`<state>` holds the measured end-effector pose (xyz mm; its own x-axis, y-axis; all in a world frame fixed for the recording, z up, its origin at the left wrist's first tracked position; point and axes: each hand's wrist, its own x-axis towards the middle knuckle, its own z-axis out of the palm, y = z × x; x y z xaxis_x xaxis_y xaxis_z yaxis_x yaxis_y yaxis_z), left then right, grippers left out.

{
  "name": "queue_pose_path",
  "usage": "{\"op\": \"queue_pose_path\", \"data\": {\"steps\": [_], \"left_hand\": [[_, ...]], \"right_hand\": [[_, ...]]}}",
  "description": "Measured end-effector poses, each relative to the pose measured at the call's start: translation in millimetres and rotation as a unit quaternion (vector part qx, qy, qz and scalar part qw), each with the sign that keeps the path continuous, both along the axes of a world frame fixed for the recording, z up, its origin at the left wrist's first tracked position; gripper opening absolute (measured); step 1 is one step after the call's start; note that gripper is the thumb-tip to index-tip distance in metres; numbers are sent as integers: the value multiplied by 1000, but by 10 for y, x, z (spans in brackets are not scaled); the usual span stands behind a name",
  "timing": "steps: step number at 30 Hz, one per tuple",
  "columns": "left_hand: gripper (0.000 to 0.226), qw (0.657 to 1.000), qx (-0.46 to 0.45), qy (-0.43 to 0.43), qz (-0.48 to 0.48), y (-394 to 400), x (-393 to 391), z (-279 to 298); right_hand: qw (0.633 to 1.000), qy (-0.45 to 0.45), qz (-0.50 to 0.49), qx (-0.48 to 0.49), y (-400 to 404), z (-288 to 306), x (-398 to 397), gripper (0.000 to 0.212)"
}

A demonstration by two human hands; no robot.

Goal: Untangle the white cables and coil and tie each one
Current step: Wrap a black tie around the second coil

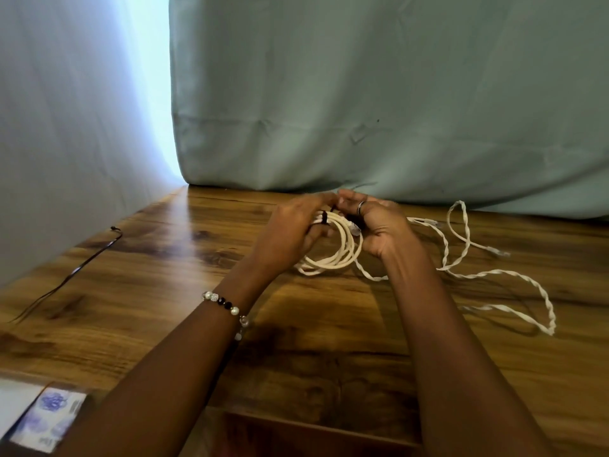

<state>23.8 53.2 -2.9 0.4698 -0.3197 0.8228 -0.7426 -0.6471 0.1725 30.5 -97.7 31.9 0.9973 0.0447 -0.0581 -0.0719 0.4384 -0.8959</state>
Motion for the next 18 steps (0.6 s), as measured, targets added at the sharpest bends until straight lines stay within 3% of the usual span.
{"op": "queue_pose_path", "data": {"steps": [2,4,8,13,18], "left_hand": [[57,988,-62,129,-59,-33,-38,7],[56,970,-91,206,-90,-34,-21,-2],[25,923,-170,307,-160,-9,-8,-12],[18,950,-164,253,-85,-67,-35,-12],[18,951,-193,243,-9,-68,-7,-45]], "right_hand": [[996,-29,-55,-60,-14,1,-19,38],[987,-59,-96,-112,-3,7,-25,39],[984,-96,-127,-84,1,56,-3,24],[962,-190,-120,-158,73,85,-51,11],[889,-296,-136,-323,163,42,-63,13]]}}
